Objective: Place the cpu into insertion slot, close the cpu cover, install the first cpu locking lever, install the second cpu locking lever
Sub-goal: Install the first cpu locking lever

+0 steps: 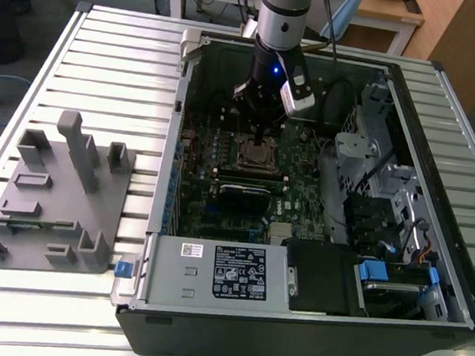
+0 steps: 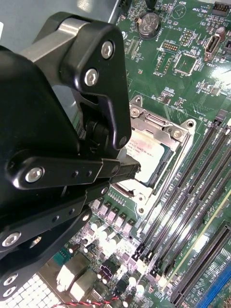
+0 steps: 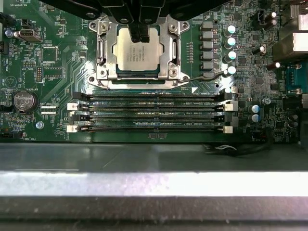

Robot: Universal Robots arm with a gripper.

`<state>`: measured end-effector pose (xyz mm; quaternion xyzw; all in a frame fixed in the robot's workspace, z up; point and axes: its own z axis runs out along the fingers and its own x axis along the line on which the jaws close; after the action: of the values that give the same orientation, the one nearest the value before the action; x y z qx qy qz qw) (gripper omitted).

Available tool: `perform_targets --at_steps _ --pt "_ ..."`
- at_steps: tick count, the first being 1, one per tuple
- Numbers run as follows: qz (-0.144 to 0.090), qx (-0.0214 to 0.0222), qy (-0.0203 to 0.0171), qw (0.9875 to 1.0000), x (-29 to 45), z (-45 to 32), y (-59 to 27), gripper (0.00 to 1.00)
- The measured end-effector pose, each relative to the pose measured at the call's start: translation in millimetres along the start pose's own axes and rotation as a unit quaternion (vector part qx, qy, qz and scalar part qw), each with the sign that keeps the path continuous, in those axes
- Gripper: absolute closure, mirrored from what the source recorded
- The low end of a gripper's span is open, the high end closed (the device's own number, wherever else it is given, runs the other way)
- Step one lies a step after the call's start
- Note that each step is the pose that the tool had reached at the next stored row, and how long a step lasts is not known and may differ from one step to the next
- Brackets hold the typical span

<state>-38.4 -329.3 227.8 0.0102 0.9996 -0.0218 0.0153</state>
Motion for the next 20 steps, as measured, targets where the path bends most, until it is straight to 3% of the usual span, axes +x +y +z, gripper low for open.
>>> perform_targets --at_steps 20 --pt "0.0 0.0 0.0 1.0 -0.2 -5.0 -0.2 0.89"
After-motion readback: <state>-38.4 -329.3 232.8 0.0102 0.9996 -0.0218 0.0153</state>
